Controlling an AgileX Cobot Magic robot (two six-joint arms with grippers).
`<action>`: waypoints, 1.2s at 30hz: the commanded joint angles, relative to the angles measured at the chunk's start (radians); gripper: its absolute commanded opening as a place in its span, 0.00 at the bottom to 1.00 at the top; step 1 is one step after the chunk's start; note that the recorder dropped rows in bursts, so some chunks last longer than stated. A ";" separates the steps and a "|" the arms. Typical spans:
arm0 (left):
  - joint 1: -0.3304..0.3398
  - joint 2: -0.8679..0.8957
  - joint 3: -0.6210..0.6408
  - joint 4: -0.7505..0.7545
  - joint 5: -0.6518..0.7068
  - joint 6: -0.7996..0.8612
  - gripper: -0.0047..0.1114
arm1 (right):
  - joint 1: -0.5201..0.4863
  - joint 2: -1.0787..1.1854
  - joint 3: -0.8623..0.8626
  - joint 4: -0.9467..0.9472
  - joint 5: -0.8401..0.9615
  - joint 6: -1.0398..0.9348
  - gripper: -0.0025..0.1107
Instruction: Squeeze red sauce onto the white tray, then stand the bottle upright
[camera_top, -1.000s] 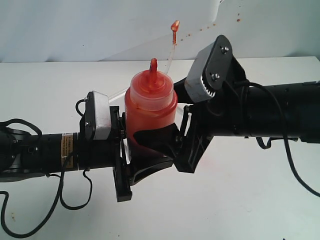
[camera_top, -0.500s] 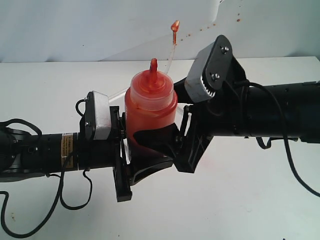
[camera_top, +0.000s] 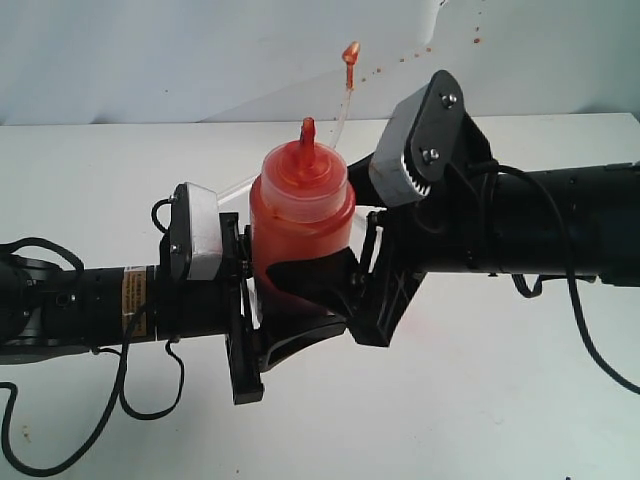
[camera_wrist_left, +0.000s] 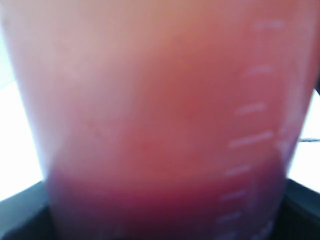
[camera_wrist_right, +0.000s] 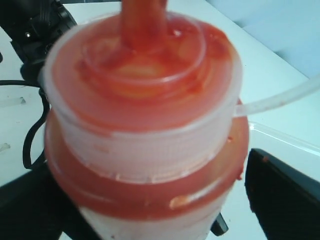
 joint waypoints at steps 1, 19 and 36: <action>-0.016 -0.010 -0.006 0.049 -0.084 0.029 0.04 | -0.008 0.045 -0.004 0.036 -0.050 -0.005 0.73; -0.016 -0.010 -0.006 0.049 -0.084 0.029 0.04 | -0.008 0.119 -0.066 0.036 0.007 -0.027 0.37; -0.016 -0.010 -0.006 0.049 -0.084 0.031 0.08 | -0.008 0.119 -0.066 0.036 -0.032 -0.034 0.02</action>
